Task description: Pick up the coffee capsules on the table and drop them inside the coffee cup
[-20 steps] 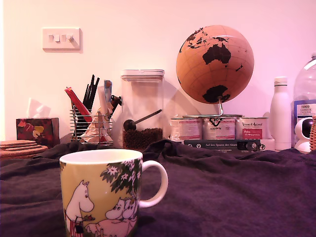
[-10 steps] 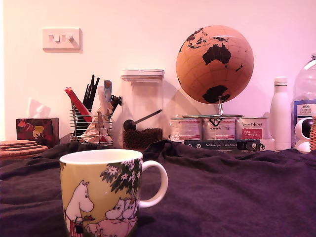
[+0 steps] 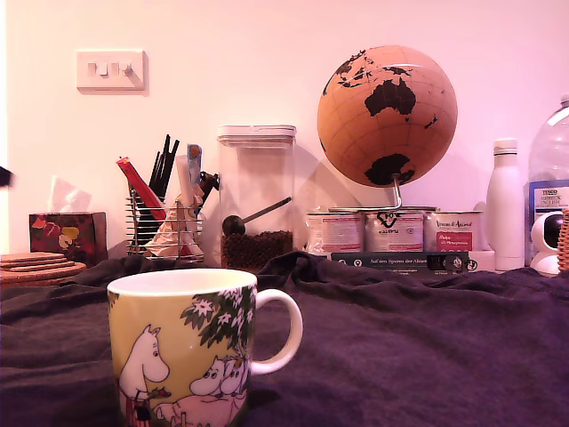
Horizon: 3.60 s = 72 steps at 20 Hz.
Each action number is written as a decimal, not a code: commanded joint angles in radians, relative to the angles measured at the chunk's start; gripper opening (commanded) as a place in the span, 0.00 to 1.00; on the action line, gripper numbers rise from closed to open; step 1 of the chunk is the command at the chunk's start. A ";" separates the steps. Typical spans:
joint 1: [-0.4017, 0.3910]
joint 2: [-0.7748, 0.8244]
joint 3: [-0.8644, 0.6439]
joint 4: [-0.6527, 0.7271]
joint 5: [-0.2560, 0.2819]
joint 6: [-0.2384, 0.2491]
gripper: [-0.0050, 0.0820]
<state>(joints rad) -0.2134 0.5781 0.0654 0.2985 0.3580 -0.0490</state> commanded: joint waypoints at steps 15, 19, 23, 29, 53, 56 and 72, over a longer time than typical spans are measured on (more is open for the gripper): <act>-0.032 0.457 0.007 0.383 0.019 0.025 0.68; -0.032 0.578 0.007 0.513 0.030 0.024 0.68; -0.032 0.706 0.007 0.655 0.059 0.024 0.68; -0.032 0.910 0.007 0.850 0.084 0.024 0.67; -0.111 1.316 0.309 0.862 0.160 0.088 0.67; -0.117 1.330 0.360 0.787 0.166 0.103 0.67; -0.130 1.360 0.607 0.384 0.196 0.141 0.67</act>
<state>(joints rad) -0.3389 1.9202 0.6689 0.6868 0.5499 0.0841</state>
